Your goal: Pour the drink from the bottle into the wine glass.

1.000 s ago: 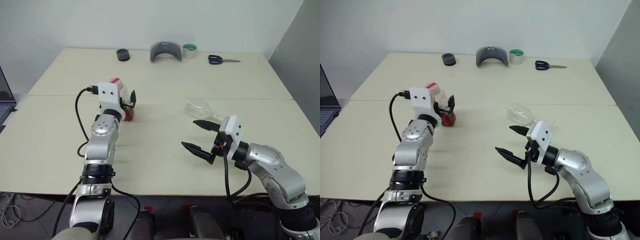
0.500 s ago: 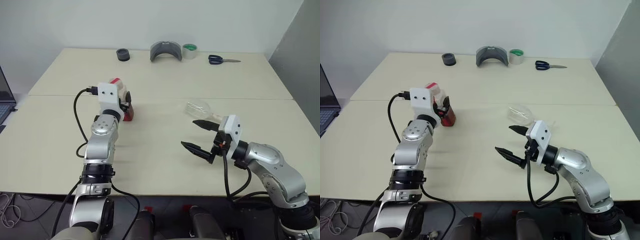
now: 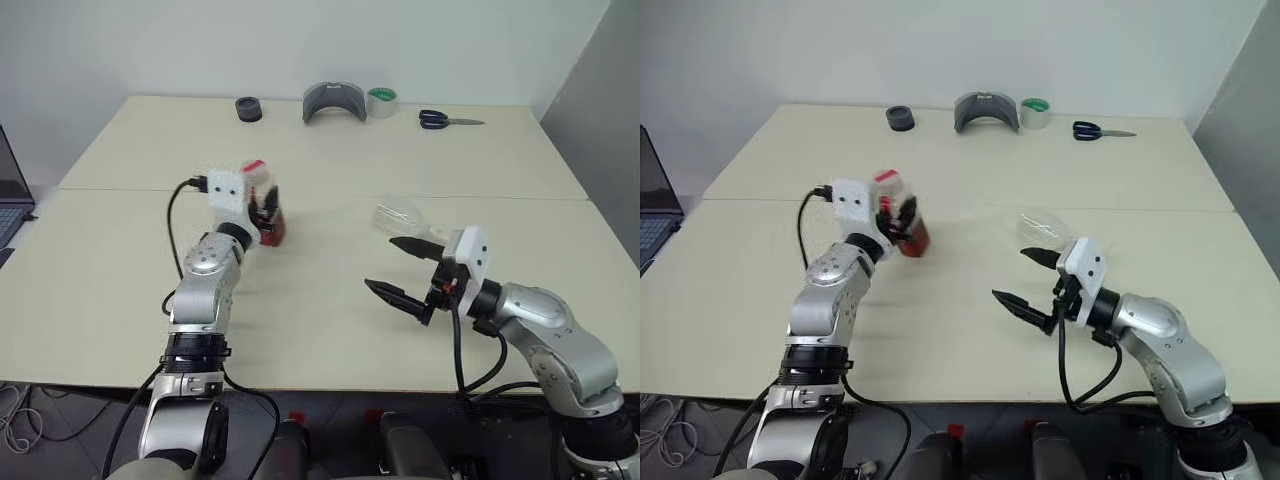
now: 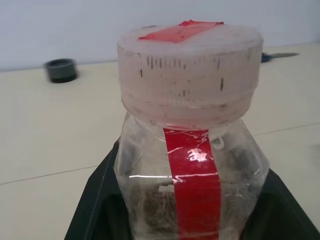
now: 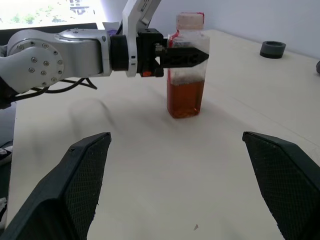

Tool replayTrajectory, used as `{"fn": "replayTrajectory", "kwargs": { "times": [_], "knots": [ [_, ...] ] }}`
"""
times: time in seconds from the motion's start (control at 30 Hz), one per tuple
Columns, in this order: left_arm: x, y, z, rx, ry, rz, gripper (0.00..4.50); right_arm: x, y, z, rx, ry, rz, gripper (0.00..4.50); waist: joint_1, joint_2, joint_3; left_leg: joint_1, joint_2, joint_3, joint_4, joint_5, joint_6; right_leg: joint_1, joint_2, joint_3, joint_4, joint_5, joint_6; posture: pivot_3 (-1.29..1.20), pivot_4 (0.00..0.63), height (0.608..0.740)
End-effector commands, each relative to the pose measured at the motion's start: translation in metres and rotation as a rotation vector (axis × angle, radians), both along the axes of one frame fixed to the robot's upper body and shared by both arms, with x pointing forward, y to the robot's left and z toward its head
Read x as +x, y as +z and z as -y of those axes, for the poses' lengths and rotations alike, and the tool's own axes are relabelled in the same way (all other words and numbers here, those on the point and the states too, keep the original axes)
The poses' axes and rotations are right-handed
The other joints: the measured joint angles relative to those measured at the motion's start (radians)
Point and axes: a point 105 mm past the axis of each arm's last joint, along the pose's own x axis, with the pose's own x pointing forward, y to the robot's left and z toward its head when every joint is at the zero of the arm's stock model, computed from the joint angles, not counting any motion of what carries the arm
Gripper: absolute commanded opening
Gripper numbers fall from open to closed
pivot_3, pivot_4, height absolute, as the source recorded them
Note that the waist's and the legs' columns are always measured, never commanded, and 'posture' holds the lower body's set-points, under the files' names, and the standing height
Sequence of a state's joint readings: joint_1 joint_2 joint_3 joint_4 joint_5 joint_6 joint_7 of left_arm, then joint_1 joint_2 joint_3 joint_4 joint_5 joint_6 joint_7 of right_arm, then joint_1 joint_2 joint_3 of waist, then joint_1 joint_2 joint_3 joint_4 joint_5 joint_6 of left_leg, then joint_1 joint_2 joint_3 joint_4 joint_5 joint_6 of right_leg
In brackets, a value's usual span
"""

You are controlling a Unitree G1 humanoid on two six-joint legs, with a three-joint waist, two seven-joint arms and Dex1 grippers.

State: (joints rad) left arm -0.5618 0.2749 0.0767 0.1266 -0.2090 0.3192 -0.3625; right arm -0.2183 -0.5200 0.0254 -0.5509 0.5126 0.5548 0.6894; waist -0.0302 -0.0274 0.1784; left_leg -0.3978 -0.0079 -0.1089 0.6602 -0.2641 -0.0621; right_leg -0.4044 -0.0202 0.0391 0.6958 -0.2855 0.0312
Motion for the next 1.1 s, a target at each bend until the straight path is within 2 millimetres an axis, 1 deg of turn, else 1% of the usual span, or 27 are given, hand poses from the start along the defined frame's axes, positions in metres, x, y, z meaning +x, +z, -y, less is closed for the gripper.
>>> {"fn": "replayTrajectory", "kwargs": {
  "times": [0.03, 0.1, 0.17, 0.27, 0.37, 0.5, 0.57, 0.7, 1.03, 1.1],
  "knots": [
    [-0.029, 0.028, 0.049, 0.054, -0.376, 0.125, 1.87, -0.007, 0.028, 0.005, 0.020, -0.019, 0.067, 4.50, 0.000, 0.000, 0.000, 0.000, 0.000, 0.000, 0.000, 0.000, 0.000, 0.000, 0.000, 0.000, 0.000, 0.000, 0.000, 0.00, 0.150, 0.740],
    [-0.043, 0.028, 0.066, 0.103, -0.546, 0.141, 1.86, -0.008, 0.035, 0.004, 0.002, -0.031, 0.077, 4.50, -0.003, 0.000, 0.000, 0.000, 0.000, 0.000, 0.000, 0.000, 0.000, 0.000, 0.000, 0.000, 0.000, 0.000, 0.000, 0.00, 0.150, 0.740],
    [-0.051, 0.027, 0.075, 0.147, -0.659, 0.143, 1.85, -0.009, 0.042, 0.002, -0.001, -0.037, 0.081, 4.50, -0.006, 0.000, 0.000, 0.001, 0.001, 0.001, 0.000, 0.000, 0.000, 0.000, 0.001, 0.001, 0.000, 0.000, 0.000, 0.00, 0.150, 0.740],
    [-0.057, 0.024, 0.083, 0.197, -0.780, 0.141, 1.85, -0.007, 0.050, -0.004, -0.003, -0.052, 0.084, 4.50, -0.008, 0.000, 0.000, 0.001, 0.001, 0.001, -0.001, 0.000, 0.001, 0.000, 0.002, 0.001, 0.000, 0.000, 0.000, 0.00, 0.150, 0.740],
    [-0.060, 0.023, 0.093, 0.241, -0.881, 0.143, 1.85, 0.000, 0.057, -0.011, -0.002, -0.098, 0.107, 4.50, -0.008, 0.000, 0.000, 0.001, 0.001, 0.001, 0.000, 0.000, 0.001, 0.000, 0.002, 0.001, 0.000, 0.000, 0.000, 0.00, 0.150, 0.740],
    [-0.061, 0.021, 0.100, 0.270, -0.953, 0.146, 1.85, 0.001, 0.056, -0.022, 0.007, -0.097, 0.115, 4.50, -0.004, 0.000, 0.000, 0.000, 0.001, 0.000, -0.001, 0.000, 0.001, 0.000, 0.002, 0.000, 0.000, 0.000, 0.000, 0.00, 0.150, 0.740],
    [-0.064, 0.020, 0.102, 0.269, -0.986, 0.141, 1.85, 0.005, 0.054, -0.027, 0.025, -0.115, 0.117, 4.50, -0.005, 0.000, 0.000, 0.000, 0.001, 0.000, -0.001, 0.000, 0.001, -0.001, 0.002, 0.001, -0.001, 0.000, 0.000, 0.00, 0.150, 0.740],
    [-0.065, 0.019, 0.103, 0.259, -1.010, 0.131, 1.85, 0.014, 0.055, -0.029, 0.044, -0.168, 0.135, 4.50, -0.005, 0.000, 0.000, 0.000, 0.001, 0.000, 0.000, 0.000, 0.001, -0.001, 0.002, 0.000, 0.000, 0.000, 0.000, 0.00, 0.150, 0.740],
    [-0.064, 0.020, 0.103, 0.253, -1.013, 0.134, 1.85, 0.018, 0.058, -0.035, 0.081, -0.173, 0.103, 4.50, -0.005, 0.000, 0.000, 0.000, 0.001, 0.000, 0.000, -0.001, 0.001, -0.001, 0.002, 0.000, 0.000, 0.000, 0.000, 0.00, 0.150, 0.740],
    [-0.064, 0.020, 0.103, 0.253, -1.011, 0.136, 1.85, 0.018, 0.058, -0.036, 0.082, -0.167, 0.094, 4.11, -0.005, 0.001, 0.000, 0.000, 0.001, 0.000, 0.000, -0.001, 0.001, -0.001, 0.002, 0.000, 0.000, 0.000, 0.000, 0.00, 0.150, 0.740]
  ]
}}
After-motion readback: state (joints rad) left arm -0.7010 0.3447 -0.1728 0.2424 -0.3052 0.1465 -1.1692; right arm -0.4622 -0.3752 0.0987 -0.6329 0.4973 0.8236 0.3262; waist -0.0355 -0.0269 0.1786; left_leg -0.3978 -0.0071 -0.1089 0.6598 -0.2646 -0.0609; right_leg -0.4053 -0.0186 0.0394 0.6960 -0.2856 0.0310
